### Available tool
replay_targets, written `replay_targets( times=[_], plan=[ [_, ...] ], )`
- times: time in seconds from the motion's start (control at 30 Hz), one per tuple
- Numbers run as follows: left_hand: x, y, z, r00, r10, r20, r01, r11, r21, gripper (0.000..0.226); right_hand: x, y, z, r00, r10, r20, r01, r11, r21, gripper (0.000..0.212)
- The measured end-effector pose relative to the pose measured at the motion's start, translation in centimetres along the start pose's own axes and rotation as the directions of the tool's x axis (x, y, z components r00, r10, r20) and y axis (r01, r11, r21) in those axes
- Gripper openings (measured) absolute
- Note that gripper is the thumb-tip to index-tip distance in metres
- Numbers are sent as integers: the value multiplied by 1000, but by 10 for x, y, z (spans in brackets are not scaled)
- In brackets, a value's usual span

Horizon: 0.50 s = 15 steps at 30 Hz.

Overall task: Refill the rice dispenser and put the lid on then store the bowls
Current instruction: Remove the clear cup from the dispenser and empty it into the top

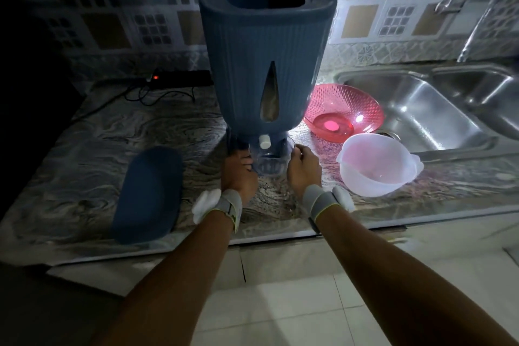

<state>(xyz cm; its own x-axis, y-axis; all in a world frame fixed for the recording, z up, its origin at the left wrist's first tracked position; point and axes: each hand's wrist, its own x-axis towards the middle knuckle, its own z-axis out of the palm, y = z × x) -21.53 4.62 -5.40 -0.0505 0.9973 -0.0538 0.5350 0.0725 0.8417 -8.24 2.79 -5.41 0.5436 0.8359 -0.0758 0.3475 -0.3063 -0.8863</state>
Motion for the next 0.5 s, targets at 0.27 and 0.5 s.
replay_targets(
  times=[0.27,0.5],
  plan=[
    [-15,-8,3,998,-57,7,57,998,21,40,-18,20,-44,999,-4,-39,1,996,-90,31],
    [-8,-22,16,983,72,170,-132,918,373,56,-24,49,-63,998,-10,-61,0,986,-166,36]
  ],
)
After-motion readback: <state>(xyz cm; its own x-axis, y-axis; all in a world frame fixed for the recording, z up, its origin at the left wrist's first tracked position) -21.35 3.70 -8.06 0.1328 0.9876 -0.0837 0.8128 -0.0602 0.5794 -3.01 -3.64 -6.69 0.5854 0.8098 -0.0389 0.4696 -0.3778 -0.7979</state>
